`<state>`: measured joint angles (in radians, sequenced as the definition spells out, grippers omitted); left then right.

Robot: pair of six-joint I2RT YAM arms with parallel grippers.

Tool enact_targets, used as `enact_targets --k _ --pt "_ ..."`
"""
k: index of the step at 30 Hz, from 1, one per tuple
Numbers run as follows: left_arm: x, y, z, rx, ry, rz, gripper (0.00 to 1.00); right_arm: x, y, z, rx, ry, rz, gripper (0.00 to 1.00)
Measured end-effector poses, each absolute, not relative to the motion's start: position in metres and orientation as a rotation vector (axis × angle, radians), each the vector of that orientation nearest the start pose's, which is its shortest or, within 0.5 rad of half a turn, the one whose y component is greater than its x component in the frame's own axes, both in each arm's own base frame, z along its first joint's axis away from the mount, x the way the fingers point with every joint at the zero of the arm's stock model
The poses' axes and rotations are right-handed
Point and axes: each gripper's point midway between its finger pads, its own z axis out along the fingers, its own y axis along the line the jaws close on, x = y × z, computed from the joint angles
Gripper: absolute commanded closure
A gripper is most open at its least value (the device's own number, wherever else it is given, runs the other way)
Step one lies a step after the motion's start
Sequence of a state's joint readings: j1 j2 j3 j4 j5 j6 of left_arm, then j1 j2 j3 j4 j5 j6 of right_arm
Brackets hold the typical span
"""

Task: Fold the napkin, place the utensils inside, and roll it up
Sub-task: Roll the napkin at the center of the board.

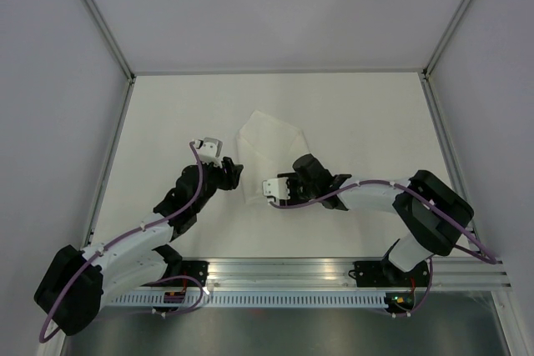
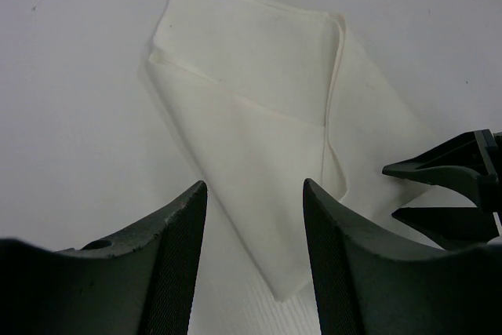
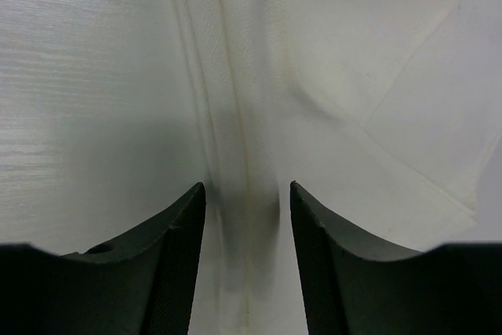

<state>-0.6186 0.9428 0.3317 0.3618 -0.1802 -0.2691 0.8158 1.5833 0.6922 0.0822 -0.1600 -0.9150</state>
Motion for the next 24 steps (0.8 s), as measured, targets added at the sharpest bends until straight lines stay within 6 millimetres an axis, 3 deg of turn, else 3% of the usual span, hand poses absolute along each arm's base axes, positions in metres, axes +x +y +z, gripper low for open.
enact_targets --k 11,16,24 --pt "0.2817 -0.1755 0.1350 0.193 1.832 -0.463 0.44 0.2625 0.2711 0.0201 -1.912 1.433 0.107 0.62" --pt "0.2814 -0.1759 0.1344 0.195 1.834 -0.465 0.44 0.2604 0.2682 0.0163 -1.942 1.424 0.100 0.82" --pt "0.2813 -0.1769 0.1296 0.202 1.849 -0.464 0.45 0.2588 0.2659 0.0154 -1.957 1.415 0.095 0.87"
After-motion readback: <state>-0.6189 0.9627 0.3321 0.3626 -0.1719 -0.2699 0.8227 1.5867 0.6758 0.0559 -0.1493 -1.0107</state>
